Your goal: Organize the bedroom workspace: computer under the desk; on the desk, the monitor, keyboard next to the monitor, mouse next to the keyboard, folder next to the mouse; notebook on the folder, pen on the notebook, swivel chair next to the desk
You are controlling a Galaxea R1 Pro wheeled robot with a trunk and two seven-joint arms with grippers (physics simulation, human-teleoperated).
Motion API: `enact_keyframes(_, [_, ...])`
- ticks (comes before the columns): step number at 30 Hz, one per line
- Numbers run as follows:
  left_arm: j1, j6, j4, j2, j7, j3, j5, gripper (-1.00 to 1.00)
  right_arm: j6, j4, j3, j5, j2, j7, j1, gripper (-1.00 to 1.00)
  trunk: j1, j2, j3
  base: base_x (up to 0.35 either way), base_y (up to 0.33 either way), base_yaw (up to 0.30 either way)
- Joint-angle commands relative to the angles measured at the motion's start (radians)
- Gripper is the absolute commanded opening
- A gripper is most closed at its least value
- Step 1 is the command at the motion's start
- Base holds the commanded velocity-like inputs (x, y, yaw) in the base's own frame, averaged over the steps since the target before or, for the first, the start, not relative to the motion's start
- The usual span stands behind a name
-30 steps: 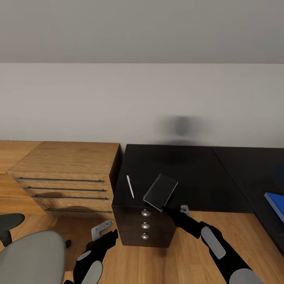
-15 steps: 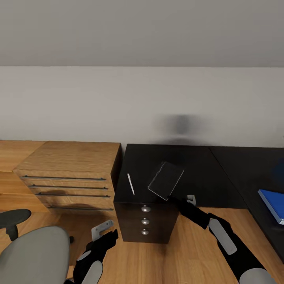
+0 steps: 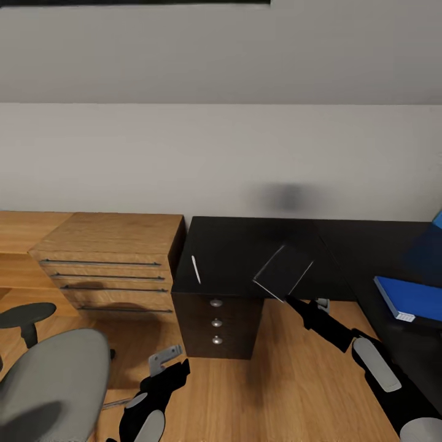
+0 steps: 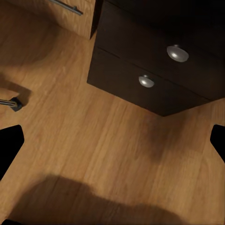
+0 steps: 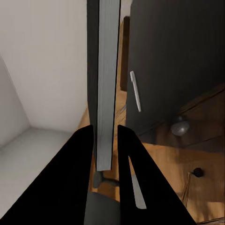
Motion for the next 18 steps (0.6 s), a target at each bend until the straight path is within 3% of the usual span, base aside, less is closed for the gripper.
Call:
enact_keyframes(1, [-0.001,0.003,-0.001,0.0,0.007,-0.001,0.006,1.0,0.005,0.0,0.001,-0.008,-0.001,0.002,-0.001,-1.0,0.0,-0.001,-0.001,-0.036,-0.022,0.0])
enact_keyframes(8, [-0.001,0.003,0.027,-0.003,0.005,-0.004,0.004,1.0,0.007,0.0,-0.041,-0.007,-0.01,0.009,-0.001,-1.0,0.0,-0.001,-0.001,-0.006,-0.003,-0.201])
enact_keyframes(18, [-0.001,0.002,0.033,-0.004,0.006,-0.018,0.004,1.0,0.006,0.0,-0.055,-0.007,-0.015,0.01,-0.001,-1.0,0.0,-0.001,-0.001,0.0,0.0,-0.272])
